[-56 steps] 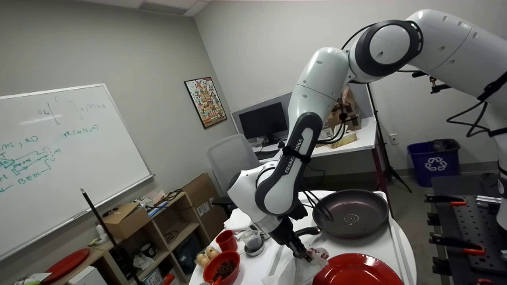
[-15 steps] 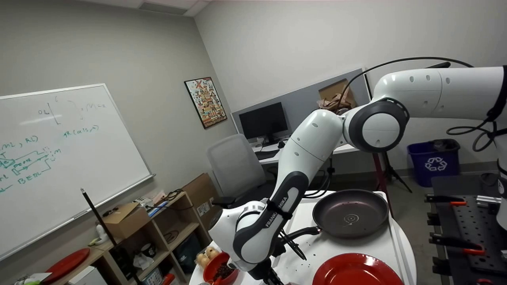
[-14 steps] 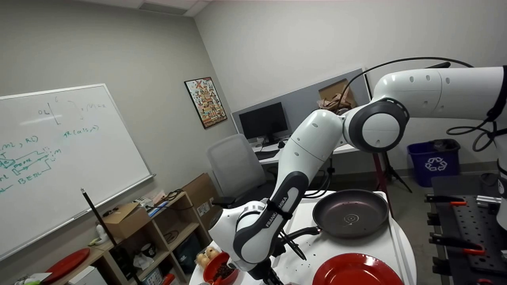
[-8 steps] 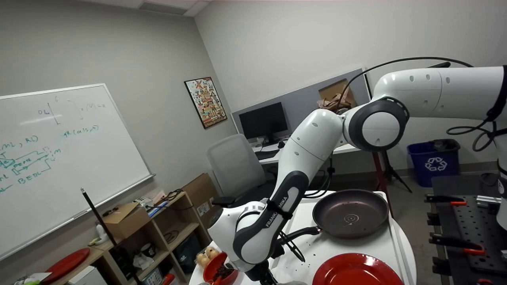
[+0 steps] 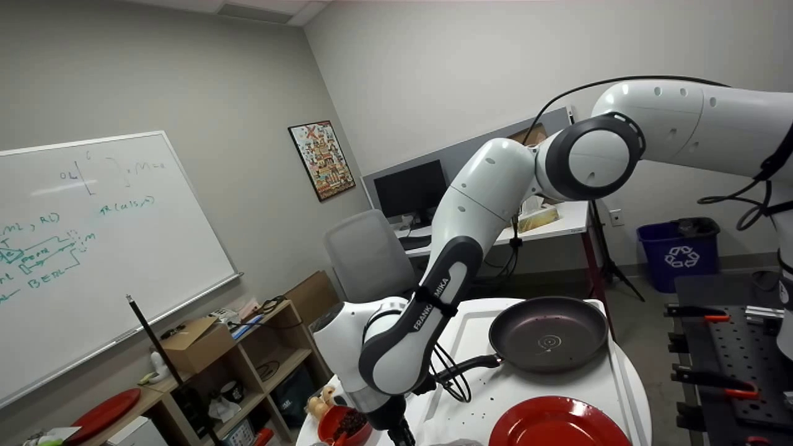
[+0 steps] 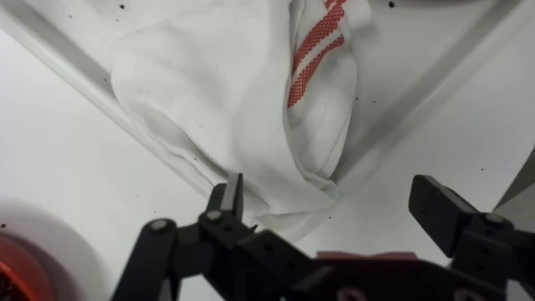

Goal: Use the white towel to wipe the pan

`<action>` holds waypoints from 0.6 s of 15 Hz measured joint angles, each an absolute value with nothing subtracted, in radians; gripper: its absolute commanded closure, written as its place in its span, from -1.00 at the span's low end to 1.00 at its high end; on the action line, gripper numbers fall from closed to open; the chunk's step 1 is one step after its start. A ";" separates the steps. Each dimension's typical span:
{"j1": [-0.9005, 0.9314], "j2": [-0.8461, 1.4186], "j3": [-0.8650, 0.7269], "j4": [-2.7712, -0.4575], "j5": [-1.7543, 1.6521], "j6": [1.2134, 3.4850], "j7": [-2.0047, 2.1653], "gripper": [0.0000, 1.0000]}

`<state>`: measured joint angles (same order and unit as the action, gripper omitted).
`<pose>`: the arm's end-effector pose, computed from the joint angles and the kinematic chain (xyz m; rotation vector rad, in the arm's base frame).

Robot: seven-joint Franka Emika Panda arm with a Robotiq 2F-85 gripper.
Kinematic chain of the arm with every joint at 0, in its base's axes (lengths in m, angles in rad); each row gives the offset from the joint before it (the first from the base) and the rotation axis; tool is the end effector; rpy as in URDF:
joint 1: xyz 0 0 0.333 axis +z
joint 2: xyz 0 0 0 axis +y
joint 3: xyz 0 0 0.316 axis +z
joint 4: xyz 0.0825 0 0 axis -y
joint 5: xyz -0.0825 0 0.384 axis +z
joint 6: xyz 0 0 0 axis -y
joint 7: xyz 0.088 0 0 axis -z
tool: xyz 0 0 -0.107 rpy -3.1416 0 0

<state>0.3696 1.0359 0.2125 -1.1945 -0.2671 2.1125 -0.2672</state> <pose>0.6515 0.3633 0.1460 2.7786 1.3512 -0.1363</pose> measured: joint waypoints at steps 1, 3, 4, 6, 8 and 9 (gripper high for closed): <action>0.368 1.003 0.214 -1.231 -0.266 2.125 -0.250 -1.00; 0.361 0.937 0.213 -1.304 -0.262 2.142 -0.188 -1.00; 0.357 0.905 0.213 -1.341 -0.259 2.147 -0.150 -1.00; 0.344 0.840 0.212 -1.416 -0.253 2.157 -0.069 -1.00; 0.333 0.773 0.200 -1.490 -0.222 2.158 0.001 -1.00; 0.328 0.739 0.193 -1.528 -0.203 2.158 0.035 -1.00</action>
